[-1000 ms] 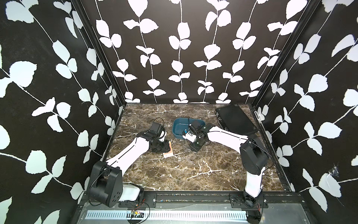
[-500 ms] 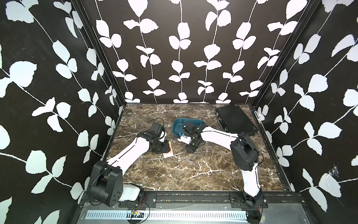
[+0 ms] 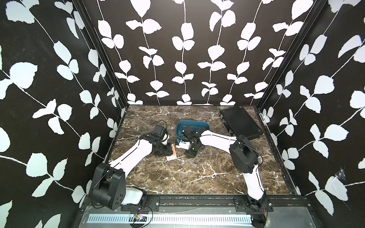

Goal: Put the nails on the desktop into the storage box
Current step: Pick up the nail from the center of the board.

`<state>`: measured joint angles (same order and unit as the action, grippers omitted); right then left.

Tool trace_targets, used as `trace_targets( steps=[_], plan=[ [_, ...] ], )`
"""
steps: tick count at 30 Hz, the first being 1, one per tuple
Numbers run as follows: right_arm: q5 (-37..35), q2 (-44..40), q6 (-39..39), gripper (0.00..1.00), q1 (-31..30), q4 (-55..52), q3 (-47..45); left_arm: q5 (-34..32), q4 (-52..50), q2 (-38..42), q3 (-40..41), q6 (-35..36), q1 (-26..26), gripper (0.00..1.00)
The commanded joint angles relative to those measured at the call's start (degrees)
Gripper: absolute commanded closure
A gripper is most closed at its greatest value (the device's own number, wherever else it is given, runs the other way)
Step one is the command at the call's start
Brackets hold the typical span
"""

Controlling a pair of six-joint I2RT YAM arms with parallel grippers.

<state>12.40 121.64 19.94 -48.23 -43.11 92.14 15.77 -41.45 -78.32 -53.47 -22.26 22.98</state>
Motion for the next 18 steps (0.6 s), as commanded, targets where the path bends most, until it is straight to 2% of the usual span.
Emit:
trace_targets(
  steps=[1,12,18],
  plan=[
    [-0.76,0.98,1.45,0.54,-0.02,-0.56,3.06,-0.42,-2.88,0.54,-0.24,1.51,-0.55,0.63],
    [-2.51,4.18,2.25,0.55,0.03,-1.01,4.37,-0.39,-4.68,1.57,-0.32,1.9,-0.82,0.63],
    [-4.37,4.5,2.42,0.56,0.33,-1.15,0.7,0.04,-4.43,1.9,0.41,1.56,-0.83,0.63]
  ],
)
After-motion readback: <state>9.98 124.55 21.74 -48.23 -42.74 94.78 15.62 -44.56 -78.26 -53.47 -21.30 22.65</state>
